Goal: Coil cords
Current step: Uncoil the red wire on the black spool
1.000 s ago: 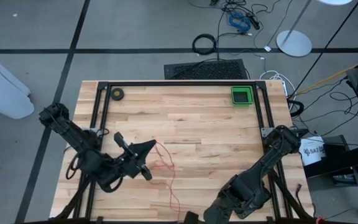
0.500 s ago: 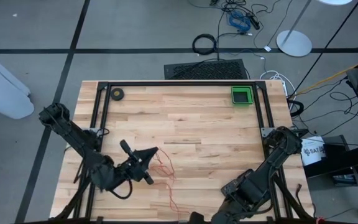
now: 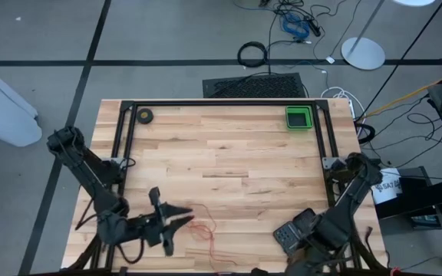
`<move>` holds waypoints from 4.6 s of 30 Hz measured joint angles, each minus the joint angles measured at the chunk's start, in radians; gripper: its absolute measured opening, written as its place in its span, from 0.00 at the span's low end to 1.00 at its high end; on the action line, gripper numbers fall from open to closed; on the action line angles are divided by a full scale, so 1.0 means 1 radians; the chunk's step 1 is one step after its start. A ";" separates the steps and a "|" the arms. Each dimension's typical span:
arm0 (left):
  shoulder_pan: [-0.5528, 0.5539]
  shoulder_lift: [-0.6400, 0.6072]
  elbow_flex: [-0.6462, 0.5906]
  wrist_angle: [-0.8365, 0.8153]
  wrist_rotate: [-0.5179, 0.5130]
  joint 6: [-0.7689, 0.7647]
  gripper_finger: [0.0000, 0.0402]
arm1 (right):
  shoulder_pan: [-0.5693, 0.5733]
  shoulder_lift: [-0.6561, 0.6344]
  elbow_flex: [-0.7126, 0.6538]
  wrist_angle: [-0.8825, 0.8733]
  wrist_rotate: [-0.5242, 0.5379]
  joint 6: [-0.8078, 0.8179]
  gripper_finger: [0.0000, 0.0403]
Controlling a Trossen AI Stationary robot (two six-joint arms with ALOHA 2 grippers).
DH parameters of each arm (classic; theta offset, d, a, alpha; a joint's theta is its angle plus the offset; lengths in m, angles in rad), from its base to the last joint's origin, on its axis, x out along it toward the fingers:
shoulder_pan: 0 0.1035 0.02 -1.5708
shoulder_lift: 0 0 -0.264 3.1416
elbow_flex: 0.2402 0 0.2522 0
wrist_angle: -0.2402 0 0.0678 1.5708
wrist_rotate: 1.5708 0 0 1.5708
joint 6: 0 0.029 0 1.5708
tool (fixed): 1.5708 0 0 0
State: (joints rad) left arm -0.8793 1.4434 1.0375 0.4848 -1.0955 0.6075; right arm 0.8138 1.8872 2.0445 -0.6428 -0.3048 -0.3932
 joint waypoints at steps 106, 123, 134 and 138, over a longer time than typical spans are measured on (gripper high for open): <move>0.219 0.154 0.031 -0.045 0.675 -0.527 0.49 | 0.019 -0.077 0.000 -0.252 0.755 0.234 0.00; 0.281 0.243 0.031 0.074 0.695 -0.547 0.51 | 0.019 -0.077 0.000 -0.237 0.753 0.233 0.00; 0.268 0.235 0.031 0.067 0.790 -0.549 0.51 | 0.019 -0.077 0.000 -0.256 0.754 0.256 0.00; 0.268 0.201 0.032 0.000 0.811 -0.551 0.51 | 0.019 -0.077 0.000 -0.258 0.754 0.258 0.00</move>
State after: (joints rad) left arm -0.6117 1.6441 1.0695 0.4844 -0.2850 0.0567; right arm 0.8333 1.8099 2.0441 -0.9009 0.4496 -0.1347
